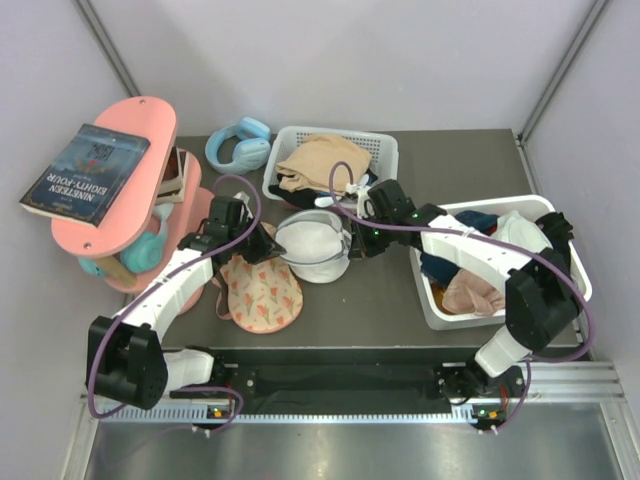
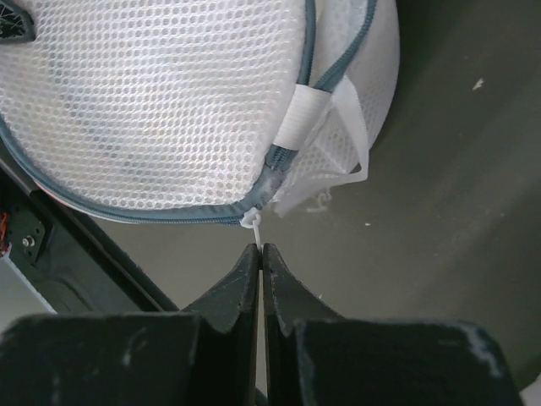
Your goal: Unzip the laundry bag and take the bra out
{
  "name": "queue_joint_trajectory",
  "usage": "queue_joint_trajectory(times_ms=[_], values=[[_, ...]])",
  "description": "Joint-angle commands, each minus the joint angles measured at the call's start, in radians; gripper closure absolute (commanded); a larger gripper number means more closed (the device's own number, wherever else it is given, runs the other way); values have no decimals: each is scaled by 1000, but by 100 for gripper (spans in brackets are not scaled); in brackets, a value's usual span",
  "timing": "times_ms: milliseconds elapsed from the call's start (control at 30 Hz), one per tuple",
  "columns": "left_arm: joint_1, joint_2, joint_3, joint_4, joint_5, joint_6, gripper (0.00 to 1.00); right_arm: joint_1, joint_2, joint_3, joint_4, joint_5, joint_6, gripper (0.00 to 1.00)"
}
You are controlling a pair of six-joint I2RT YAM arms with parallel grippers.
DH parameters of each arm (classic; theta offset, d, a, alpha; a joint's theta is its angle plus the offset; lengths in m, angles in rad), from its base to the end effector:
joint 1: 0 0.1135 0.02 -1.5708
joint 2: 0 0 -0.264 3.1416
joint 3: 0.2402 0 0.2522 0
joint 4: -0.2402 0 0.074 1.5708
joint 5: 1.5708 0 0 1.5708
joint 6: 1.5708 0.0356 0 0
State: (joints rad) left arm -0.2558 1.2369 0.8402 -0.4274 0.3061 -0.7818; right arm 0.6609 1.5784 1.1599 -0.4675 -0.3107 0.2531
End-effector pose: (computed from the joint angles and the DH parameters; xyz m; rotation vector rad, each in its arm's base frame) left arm 0.2449 -0.0751 0.2444 -0.5071 2.4681 -0.8254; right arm 0.2605 0.2163 0.2492 -0.6572 2.4740 0.7612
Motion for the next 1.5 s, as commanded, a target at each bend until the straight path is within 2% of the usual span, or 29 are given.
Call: queue_joint_trajectory(times_ms=[0, 200, 233, 267, 300, 333, 367, 433, 467, 533, 667, 867, 1033, 1300, 1467], values=[[4, -33, 5, -13, -15, 33, 100, -46, -18, 50, -19, 21, -63, 100], [3, -51, 13, 22, 24, 21, 100, -47, 17, 109, -39, 15, -83, 100], [3, -51, 14, 29, 37, 19, 94, -47, 17, 124, -54, 19, -84, 100], [3, -54, 20, 38, 56, 15, 66, -47, 15, 133, -63, 22, -84, 99], [3, -57, 25, 36, 60, 12, 50, -47, 12, 142, -75, 27, -92, 95], [3, -62, 40, 32, 59, 9, 39, -46, 8, 167, -110, 44, -98, 88], [3, -74, 52, 15, 57, 6, 26, -44, -6, 179, -128, 53, -103, 69], [4, -92, 88, -3, 28, 7, 19, -43, -24, 219, -160, 91, -120, 48], [4, -108, 100, -19, 9, 12, 14, -40, -43, 234, -189, 105, -124, 43], [6, -125, 129, -65, -70, 6, 11, -24, -58, 288, -217, 152, -147, 36], [20, -152, 160, -132, -139, -7, 5, 35, -57, 383, -272, 193, -184, 32], [33, -165, 161, -206, -220, -16, 3, 225, 17, 451, -215, 191, -176, 32], [39, -177, 168, -214, -243, 19, 1, 365, 118, 443, -135, 283, -147, 33], [53, -182, 166, -252, -243, 42, 1, 447, 230, 452, -117, 478, -201, 34], [55, -198, 149, -255, -239, 33, 1, 463, 272, 451, -97, 553, -224, 39]])
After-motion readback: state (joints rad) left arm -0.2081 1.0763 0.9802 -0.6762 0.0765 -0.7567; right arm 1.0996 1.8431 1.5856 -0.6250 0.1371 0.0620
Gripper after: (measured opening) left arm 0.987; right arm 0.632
